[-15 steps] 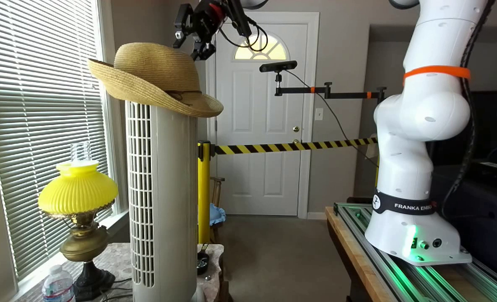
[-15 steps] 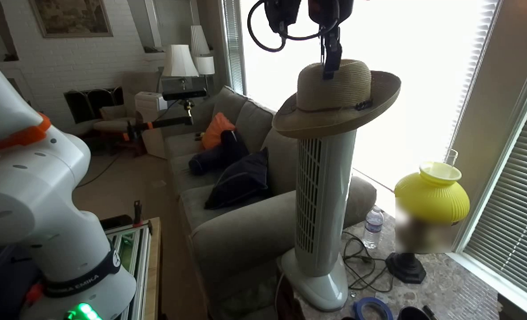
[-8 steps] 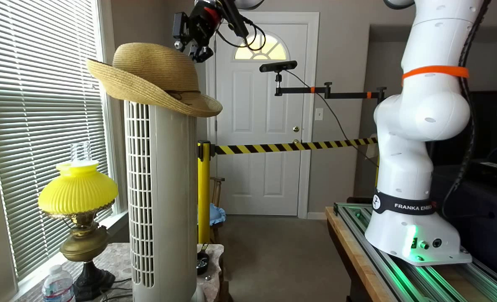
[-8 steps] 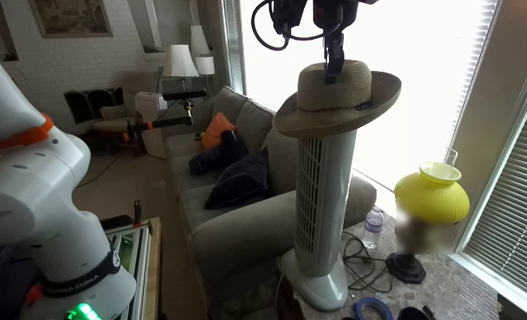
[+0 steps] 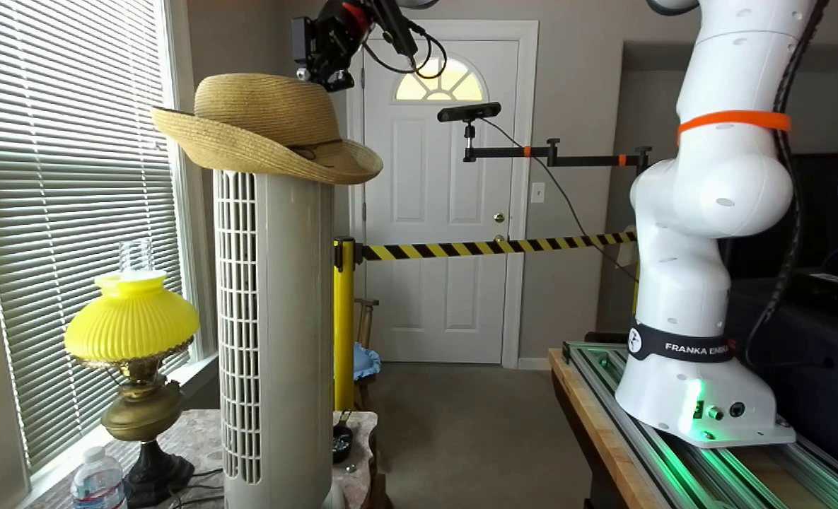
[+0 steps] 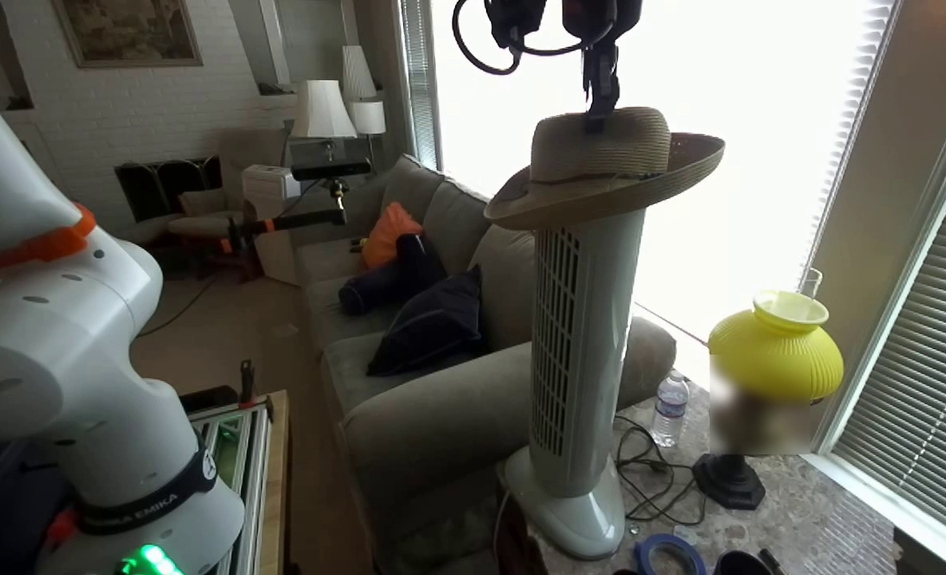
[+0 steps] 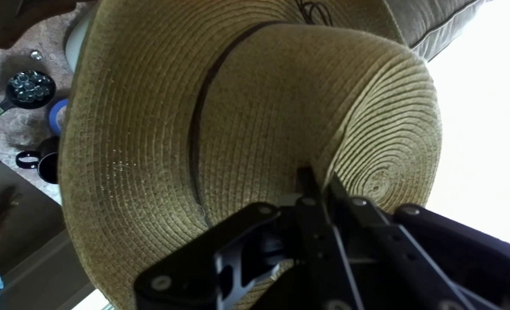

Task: Pick up the hat and put it on the sofa

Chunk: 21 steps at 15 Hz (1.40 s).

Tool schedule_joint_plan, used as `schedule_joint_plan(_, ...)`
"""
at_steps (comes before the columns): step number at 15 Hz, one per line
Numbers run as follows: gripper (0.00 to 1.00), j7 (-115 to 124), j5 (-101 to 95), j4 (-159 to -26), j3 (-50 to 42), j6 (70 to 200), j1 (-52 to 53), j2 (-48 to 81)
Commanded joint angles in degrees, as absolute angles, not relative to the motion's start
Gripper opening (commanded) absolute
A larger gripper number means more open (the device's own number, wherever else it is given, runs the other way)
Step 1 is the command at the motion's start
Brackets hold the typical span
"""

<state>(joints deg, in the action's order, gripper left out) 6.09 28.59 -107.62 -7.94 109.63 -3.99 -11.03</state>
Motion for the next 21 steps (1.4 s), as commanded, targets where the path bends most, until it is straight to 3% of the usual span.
schedule_joint_plan(1, 0.02, 6.38, 28.04, -106.47, -7.68, 108.02, -4.38, -12.69)
schedule_joint_plan(21, 0.02, -8.94, 24.96, -102.47, -0.65, 100.25, 3.44, -14.66)
